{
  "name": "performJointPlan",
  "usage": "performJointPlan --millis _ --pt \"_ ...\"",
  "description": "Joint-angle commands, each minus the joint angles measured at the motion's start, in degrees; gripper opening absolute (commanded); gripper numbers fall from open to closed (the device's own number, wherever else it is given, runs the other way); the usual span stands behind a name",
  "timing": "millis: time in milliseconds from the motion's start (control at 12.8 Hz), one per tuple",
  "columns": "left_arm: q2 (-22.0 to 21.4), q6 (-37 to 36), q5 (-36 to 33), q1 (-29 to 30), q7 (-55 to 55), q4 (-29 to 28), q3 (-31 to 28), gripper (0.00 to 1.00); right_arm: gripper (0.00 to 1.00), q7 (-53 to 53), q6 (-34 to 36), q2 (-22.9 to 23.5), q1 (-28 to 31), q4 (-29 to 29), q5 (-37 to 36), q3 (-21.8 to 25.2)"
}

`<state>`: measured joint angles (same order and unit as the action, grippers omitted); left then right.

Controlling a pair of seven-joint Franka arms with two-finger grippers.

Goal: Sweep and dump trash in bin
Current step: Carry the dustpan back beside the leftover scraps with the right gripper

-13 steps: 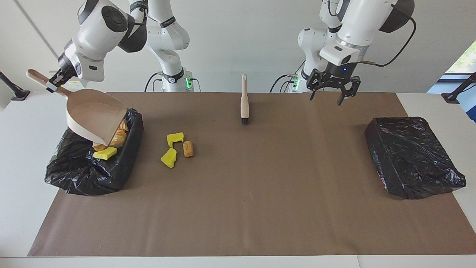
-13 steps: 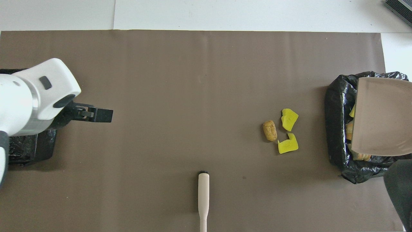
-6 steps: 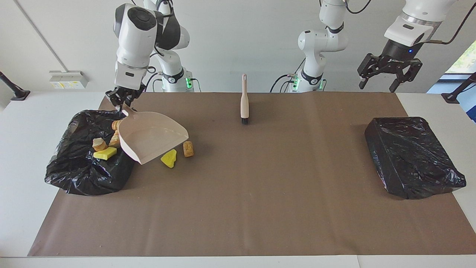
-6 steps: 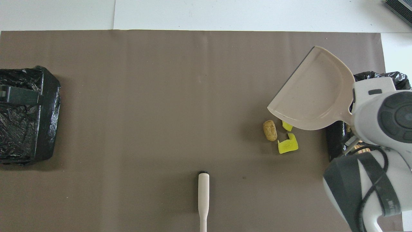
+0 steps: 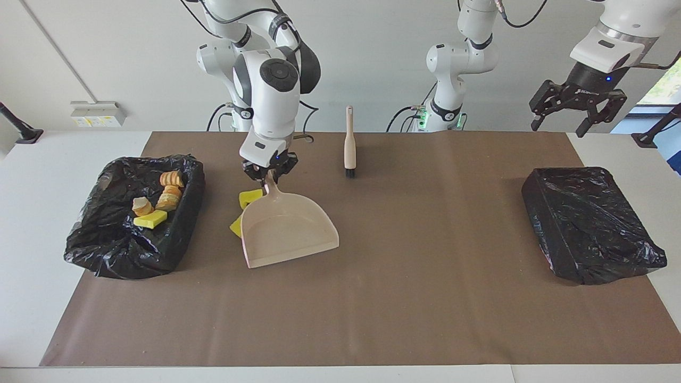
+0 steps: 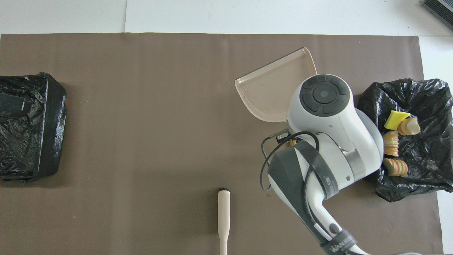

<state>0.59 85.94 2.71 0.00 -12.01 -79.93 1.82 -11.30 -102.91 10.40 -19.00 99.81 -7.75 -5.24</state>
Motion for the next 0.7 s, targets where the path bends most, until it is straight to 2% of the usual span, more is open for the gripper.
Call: performJointPlan --millis 0,234,468,624 --pt "-0.7 -1.4 -1.0 0.7 -1.0 -0.3 0.5 1.0 0.0 -11.4 -1.2 7.7 -3.0 -8.2 7.1 0.1" --pt "-1.4 -1.4 -1.0 0.7 -1.0 -1.3 0.5 1.0 0.0 -22.8 -8.5 11.2 -6.7 -8.4 14.1 0.1" --pt "-3.0 -1.5 -1.0 0.3 -0.8 -3.7 0.6 1.0 0.0 -24.7 -15.3 15.6 -9.1 -8.3 18.1 0.1" --pt "-3.2 -3.0 -1.0 0.4 -0.7 -3.7 0.6 1.0 0.03 -24.7 -14.9 15.5 -9.1 -7.2 18.6 0.1"
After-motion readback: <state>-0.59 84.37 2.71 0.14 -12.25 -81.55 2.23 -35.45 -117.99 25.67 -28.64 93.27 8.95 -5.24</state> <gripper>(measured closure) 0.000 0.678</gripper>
